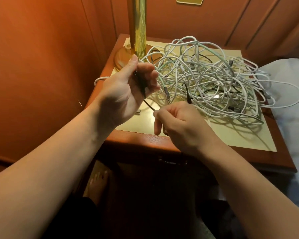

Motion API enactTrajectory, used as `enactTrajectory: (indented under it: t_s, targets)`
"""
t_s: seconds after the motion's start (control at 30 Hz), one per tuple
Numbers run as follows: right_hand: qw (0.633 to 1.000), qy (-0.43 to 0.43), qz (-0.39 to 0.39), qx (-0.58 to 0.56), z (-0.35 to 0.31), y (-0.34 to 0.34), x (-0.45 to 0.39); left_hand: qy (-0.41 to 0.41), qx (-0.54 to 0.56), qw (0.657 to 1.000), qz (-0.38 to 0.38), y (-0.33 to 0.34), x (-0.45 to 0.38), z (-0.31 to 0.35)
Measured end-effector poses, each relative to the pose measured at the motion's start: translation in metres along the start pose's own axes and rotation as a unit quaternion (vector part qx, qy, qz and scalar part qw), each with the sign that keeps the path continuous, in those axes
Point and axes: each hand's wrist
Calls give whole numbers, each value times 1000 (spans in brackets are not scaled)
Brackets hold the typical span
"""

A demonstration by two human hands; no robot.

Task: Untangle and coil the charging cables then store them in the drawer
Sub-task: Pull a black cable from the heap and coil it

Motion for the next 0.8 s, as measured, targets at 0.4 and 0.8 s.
enactTrajectory:
  t_s: [0.4, 0.8]
  targets:
    - [923, -232, 271, 145, 2, -11, 4, 7, -332, 920, -208, -7, 4, -6]
    - [990, -65, 128, 17, 21, -4, -12, -182, -4, 953, -243, 3, 9, -10]
Point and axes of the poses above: each hand's wrist, its own x-axis away from the middle knuckle, its own y-axis out of the palm, z = x × y, and after that the axes turned 11 degrees about z, right-handed
